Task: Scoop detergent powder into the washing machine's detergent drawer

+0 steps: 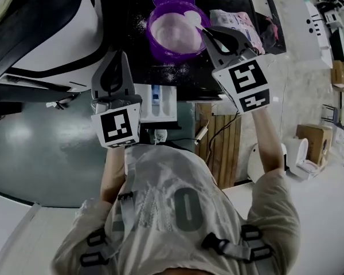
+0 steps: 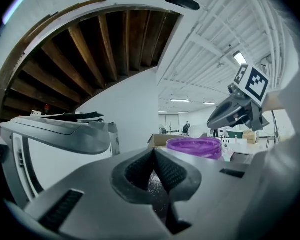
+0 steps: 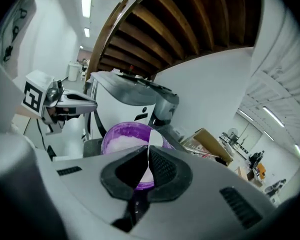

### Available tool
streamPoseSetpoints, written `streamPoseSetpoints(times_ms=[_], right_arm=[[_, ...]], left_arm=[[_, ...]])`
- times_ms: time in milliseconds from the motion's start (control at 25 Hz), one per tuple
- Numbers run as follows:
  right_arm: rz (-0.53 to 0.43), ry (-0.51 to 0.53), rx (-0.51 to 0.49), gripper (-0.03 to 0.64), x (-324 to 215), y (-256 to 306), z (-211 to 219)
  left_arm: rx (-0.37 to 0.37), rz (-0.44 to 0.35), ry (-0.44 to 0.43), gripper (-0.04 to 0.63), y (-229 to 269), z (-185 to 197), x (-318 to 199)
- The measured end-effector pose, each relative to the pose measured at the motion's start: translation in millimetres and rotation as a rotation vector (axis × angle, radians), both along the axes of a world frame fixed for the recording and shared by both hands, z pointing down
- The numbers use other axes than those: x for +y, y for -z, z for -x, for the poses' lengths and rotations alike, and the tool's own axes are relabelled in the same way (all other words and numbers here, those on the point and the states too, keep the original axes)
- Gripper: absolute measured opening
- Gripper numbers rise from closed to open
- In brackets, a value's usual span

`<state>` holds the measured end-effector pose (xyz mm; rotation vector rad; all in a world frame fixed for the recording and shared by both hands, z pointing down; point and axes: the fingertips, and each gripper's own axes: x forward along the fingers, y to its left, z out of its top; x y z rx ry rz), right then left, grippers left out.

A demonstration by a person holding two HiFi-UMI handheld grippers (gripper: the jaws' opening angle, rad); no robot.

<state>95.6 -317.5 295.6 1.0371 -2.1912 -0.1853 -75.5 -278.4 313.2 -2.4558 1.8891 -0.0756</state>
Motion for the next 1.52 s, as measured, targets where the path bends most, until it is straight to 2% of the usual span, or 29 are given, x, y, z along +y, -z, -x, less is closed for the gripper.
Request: streamPoseSetpoints(times_ms=[160,320,600,800,1040,1400,1520], right_arm=[[0.113,0.096,0.141,0.011,-10.2,-26.1,5.8],[0.185,0.147,0.246,0.011,-17.5,-41.2,6.4],[0.291,0.176,0.346,0.011,-21.2,-58.9,12.8],[0.378,0.208,0.361,0.011,-12.7,-66.3,20.3],[0.516,0.193,0.272,0.011,-4.7,-68.8,27.6],[0.69,0.074,0.03,0.011,-7.4,-67.1,27.5],[0.748,0.032,-0.078,0.011,-7.2,-63.3,27.0]], left_arm=[[0.014,0.027,0.021,0.021,-15.0,9.9,-7.3],[0.02,0.041,0.038,0.021,-24.8,20.8,-11.2],[0.036,0.071,0.072,0.021,-38.7,39.2,-15.2],[0.05,0.084,0.087,0.021,-45.8,49.3,-18.7],[0.06,0.097,0.096,0.021,-52.5,56.3,-22.8],[0.068,0.099,0.1,0.021,-54.5,59.4,-29.3],[0.067,0.099,0.099,0.021,-54.4,58.5,-29.6]])
